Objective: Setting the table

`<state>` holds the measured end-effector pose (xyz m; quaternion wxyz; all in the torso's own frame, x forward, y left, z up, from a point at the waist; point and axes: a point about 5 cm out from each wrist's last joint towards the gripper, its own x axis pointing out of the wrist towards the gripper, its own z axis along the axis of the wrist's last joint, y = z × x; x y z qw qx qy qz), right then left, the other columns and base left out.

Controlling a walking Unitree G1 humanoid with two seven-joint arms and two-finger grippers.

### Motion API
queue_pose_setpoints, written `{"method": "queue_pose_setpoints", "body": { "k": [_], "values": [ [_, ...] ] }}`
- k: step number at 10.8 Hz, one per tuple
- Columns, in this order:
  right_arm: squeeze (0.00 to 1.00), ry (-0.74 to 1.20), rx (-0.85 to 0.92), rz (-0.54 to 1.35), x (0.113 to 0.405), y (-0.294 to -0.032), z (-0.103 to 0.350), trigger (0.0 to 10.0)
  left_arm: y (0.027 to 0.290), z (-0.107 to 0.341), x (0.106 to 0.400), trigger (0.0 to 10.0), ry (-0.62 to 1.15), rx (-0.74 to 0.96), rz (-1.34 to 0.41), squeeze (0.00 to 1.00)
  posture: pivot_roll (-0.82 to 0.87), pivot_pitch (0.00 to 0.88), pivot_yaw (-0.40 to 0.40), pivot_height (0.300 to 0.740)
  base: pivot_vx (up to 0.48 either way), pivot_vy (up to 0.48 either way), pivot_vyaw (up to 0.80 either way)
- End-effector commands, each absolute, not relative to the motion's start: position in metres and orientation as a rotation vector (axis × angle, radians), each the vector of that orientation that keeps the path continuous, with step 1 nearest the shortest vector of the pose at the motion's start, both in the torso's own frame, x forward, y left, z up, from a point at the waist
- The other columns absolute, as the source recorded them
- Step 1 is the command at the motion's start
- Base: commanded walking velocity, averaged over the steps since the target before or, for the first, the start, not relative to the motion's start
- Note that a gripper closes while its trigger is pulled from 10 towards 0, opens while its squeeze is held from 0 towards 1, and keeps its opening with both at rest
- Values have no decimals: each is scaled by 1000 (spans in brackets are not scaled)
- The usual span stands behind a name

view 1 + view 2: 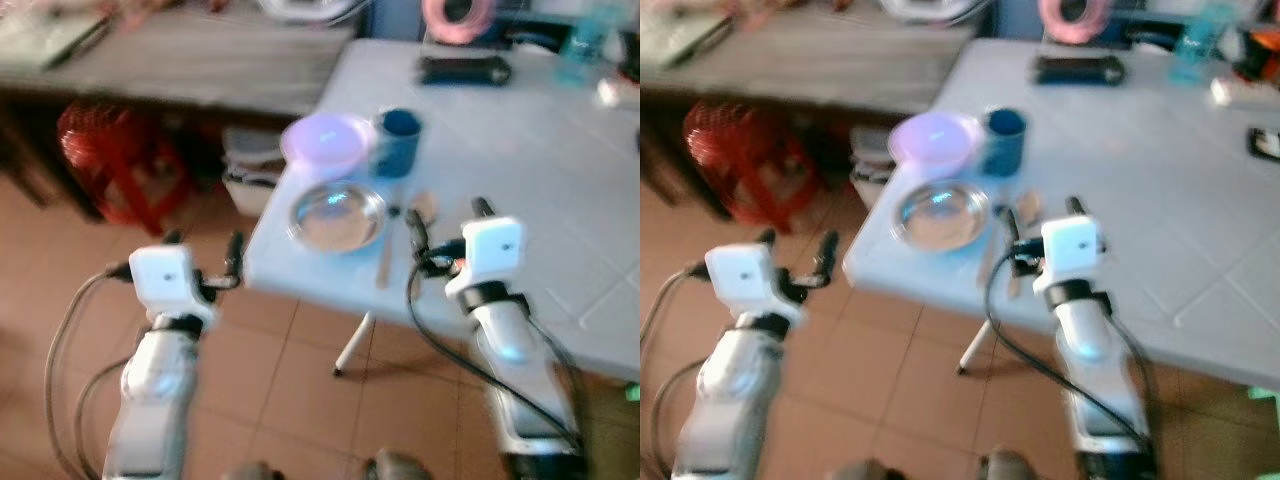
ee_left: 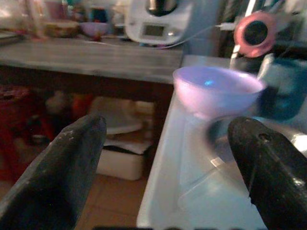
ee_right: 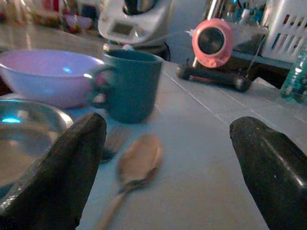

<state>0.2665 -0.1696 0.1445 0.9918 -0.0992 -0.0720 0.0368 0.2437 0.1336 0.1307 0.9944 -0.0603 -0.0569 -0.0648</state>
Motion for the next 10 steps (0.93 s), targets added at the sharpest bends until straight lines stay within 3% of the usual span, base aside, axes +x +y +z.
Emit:
{"method": "queue_pose_setpoints", "body": {
  "k": [1,6,10],
  "values": [
    [0,-170,-178,108,268,-158,150,10000,145,132,243,10000,-115,-98,-96,0,35,86,58,740,315,0,0],
    [0,-144,-153,146,265,-149,145,10000,152,132,238,10000,-117,-92,-55,0,44,95,55,740,0,0,0],
    [0,-20,43,201,268,-141,130,10000,162,121,231,10000,-66,-48,-59,0,54,128,66,740,0,0,0]
  ]
}}
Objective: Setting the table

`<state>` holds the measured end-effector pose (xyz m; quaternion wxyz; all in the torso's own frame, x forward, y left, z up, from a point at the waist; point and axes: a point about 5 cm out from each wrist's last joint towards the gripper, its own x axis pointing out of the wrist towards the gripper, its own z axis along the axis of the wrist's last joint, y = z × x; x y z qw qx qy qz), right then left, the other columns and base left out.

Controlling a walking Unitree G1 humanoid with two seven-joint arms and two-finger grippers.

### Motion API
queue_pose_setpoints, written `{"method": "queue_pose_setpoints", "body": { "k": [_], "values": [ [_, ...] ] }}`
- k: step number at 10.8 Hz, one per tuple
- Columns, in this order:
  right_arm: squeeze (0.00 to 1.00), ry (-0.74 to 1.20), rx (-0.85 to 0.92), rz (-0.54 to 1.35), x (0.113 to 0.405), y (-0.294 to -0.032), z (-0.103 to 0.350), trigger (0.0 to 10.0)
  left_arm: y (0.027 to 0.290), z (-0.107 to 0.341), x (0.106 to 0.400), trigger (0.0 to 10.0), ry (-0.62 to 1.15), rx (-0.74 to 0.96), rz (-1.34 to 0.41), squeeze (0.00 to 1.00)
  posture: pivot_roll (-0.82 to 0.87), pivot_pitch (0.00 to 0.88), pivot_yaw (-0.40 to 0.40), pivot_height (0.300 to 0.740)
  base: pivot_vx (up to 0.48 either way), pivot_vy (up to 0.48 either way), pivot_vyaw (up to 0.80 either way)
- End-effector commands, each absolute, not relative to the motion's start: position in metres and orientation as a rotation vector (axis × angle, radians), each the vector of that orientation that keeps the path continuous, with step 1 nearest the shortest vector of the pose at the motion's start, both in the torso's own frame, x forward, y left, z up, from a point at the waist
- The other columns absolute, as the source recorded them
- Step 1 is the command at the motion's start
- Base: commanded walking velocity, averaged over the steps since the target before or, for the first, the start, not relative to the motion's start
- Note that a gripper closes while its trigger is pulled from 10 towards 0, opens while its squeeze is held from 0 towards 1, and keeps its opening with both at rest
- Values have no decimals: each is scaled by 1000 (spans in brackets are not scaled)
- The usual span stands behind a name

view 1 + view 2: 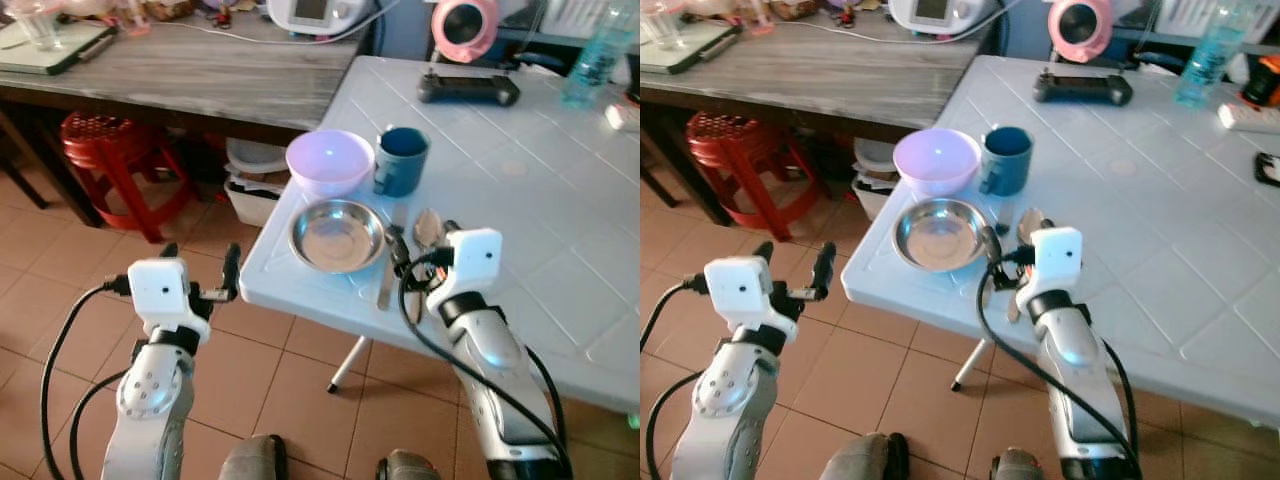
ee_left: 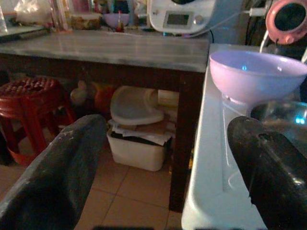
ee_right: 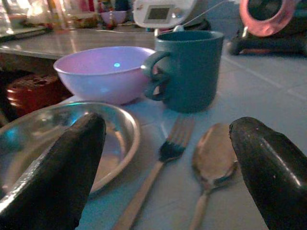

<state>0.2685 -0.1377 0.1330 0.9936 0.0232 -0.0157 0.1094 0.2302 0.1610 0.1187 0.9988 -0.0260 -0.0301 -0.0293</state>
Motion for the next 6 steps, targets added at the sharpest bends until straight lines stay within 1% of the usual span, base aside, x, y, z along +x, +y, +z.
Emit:
{"method": "queue_pose_setpoints", "body": {
  "k": [1,3,6],
  "values": [
    [0,-15,75,269,271,-129,134,10000,162,121,229,10000,-61,-45,-66,0,59,136,69,740,0,0,0],
    [0,19,107,353,269,-117,132,10000,160,122,230,10000,-64,-45,-70,0,61,142,70,740,0,0,0],
    [0,100,171,390,271,-114,125,10000,156,123,231,10000,-66,-52,-82,0,61,146,69,740,0,0,0]
  ]
}}
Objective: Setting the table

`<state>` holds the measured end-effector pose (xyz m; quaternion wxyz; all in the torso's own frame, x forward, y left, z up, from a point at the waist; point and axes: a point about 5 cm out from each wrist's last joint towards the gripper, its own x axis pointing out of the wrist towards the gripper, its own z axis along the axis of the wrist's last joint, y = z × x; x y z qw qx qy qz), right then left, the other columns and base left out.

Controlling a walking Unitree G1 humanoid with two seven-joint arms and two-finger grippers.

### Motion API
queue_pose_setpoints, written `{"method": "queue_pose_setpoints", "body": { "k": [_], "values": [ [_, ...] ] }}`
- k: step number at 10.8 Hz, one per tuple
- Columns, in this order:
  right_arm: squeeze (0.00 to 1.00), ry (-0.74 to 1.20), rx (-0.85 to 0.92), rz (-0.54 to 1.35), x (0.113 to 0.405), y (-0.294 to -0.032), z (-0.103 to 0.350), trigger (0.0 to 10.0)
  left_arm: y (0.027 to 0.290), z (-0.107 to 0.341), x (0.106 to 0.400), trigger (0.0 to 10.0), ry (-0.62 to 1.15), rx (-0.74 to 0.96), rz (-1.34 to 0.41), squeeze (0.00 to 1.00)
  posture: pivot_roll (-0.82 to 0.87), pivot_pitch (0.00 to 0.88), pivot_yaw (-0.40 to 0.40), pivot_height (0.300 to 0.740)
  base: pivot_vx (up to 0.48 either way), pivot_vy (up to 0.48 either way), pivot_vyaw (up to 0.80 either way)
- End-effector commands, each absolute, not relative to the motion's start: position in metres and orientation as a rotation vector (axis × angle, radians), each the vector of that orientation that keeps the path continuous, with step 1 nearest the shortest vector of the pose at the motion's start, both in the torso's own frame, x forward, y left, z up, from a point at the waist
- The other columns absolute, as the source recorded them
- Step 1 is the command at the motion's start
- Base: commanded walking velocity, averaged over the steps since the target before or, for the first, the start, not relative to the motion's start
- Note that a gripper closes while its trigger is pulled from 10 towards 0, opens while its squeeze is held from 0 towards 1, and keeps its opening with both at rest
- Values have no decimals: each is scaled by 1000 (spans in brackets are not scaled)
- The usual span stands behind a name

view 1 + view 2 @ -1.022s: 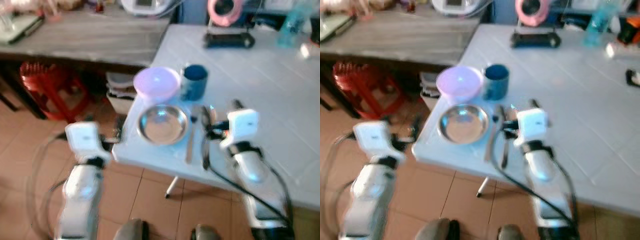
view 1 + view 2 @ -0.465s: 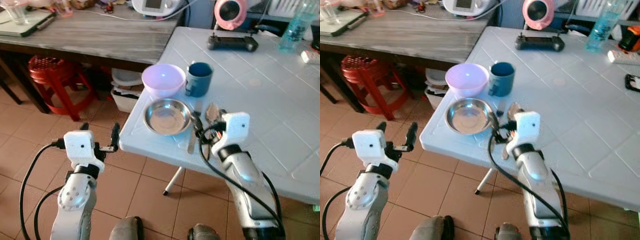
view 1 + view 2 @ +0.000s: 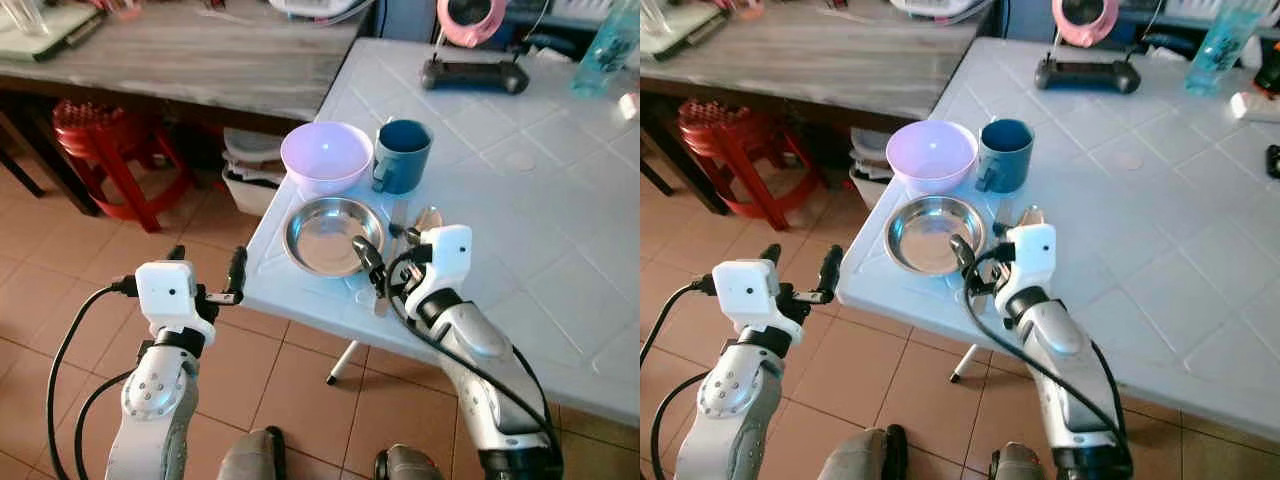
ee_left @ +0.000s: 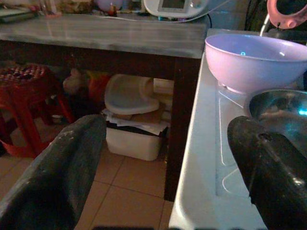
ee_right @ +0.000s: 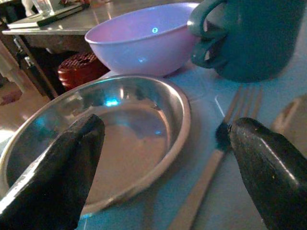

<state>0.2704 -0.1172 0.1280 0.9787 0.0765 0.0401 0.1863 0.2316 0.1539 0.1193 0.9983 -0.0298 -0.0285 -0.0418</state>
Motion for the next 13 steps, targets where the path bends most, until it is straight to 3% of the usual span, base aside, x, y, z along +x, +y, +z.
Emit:
{"method": "queue_pose_setpoints", "body": {
  "k": [1,9,13],
  "values": [
    [0,105,175,396,272,-113,126,10000,155,123,231,10000,-67,-52,-85,0,63,148,70,740,0,0,0],
    [0,185,284,379,280,-109,126,10000,152,124,229,10000,-64,-59,-95,0,71,160,66,740,0,0,0],
    [0,238,281,356,284,-116,122,10000,147,111,216,10000,11,-60,-145,0,71,208,30,740,0,0,0]
  ]
}}
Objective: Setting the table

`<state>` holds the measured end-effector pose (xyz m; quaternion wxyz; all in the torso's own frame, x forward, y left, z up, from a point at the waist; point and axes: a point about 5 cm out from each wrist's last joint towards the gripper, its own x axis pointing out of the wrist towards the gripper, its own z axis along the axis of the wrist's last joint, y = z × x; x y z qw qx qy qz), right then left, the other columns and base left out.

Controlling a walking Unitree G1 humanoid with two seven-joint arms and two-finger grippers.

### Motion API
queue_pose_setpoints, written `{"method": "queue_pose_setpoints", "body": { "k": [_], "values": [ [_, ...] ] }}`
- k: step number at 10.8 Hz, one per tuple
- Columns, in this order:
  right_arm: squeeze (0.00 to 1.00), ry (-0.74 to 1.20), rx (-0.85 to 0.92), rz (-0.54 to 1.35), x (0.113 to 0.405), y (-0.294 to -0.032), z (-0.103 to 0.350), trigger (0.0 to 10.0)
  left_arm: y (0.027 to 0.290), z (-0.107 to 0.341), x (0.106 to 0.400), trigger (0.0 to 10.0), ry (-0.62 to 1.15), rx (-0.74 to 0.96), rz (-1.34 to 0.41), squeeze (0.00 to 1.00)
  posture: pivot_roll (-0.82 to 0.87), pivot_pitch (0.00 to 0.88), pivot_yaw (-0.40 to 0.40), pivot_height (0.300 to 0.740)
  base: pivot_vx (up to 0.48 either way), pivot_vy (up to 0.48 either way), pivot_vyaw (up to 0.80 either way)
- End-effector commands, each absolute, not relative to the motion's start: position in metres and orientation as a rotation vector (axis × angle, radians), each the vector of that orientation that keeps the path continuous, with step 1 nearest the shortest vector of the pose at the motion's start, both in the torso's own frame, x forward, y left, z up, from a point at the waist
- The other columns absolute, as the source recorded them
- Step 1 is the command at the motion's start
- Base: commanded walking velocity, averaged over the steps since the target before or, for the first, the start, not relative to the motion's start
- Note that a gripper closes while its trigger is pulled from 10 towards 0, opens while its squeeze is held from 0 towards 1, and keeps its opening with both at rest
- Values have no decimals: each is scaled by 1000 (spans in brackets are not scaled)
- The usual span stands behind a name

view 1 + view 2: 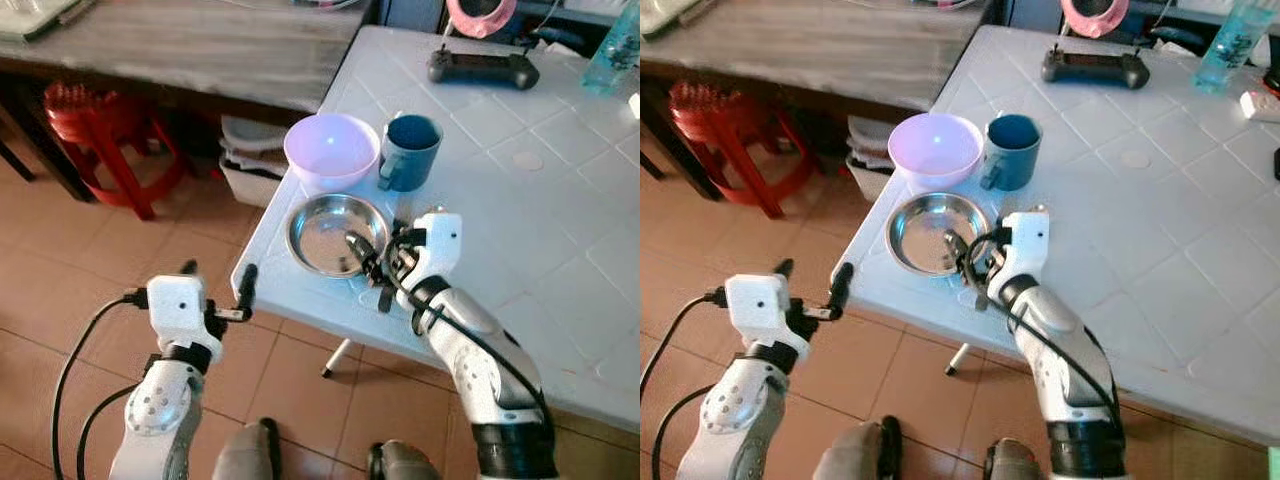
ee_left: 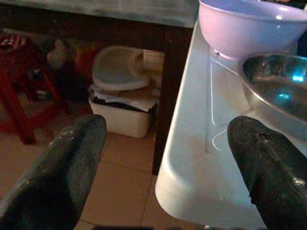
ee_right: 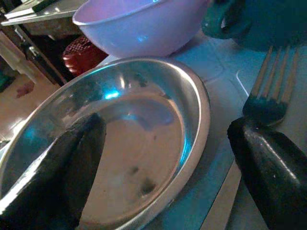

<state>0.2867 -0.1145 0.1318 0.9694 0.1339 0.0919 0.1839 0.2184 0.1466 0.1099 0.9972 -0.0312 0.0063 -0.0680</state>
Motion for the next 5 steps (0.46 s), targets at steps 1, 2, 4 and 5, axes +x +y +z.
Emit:
{"method": "queue_pose_setpoints", "body": {
  "k": [1,2,4,5],
  "values": [
    [0,241,280,350,288,-118,122,10000,147,112,218,10000,15,-65,-141,0,73,211,28,740,0,0,0],
    [0,239,290,349,291,-117,125,10000,147,113,219,10000,14,-66,-144,0,71,217,31,740,0,0,0],
    [0,231,293,354,292,-114,129,10000,147,115,222,10000,5,-67,-143,0,69,218,38,740,0,0,0],
    [0,227,294,345,291,-114,130,10000,147,116,221,10000,-2,-72,-130,0,71,215,44,740,0,0,0]
  ]
}}
